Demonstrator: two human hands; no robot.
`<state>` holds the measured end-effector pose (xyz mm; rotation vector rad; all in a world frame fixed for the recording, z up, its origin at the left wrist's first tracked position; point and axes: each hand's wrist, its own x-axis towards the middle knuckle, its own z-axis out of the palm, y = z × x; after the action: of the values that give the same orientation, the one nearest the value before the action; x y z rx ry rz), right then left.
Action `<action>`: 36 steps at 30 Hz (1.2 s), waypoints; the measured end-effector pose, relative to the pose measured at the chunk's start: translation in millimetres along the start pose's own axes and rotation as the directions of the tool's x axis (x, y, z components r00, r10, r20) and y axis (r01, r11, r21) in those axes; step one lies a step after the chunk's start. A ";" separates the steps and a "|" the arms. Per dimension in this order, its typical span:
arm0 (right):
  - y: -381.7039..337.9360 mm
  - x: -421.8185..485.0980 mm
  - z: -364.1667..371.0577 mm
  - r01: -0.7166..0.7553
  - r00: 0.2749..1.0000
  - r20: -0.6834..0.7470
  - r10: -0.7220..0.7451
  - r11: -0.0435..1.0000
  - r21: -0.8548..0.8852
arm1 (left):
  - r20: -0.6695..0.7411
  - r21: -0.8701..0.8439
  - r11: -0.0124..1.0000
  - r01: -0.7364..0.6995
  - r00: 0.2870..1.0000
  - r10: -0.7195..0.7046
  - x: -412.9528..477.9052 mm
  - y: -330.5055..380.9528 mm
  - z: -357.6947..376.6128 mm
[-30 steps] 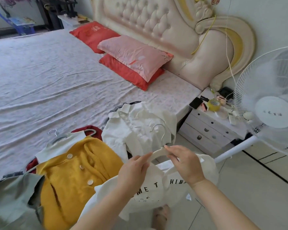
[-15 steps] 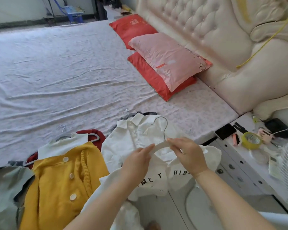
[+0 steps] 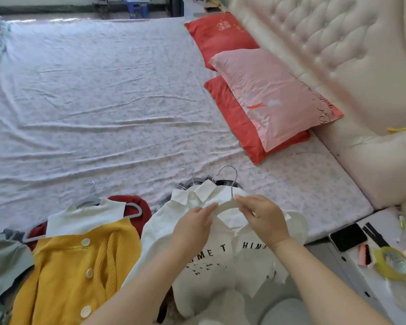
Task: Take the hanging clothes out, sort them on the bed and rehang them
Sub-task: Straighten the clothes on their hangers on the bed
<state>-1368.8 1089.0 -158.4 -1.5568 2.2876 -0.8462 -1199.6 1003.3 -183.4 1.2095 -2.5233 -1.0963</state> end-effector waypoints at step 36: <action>-17.5 110.8 141.1 0.381 0.552 0.803 -0.227 0.925 0.001 | -0.262 0.094 0.672 0.734 0.670 -0.695 -29.1 -79.5 -35.5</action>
<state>-1328.6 938.1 -248.3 -1.9168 1.4603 0.0711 -1116.2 971.8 -205.2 2.3703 -2.0266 -0.7569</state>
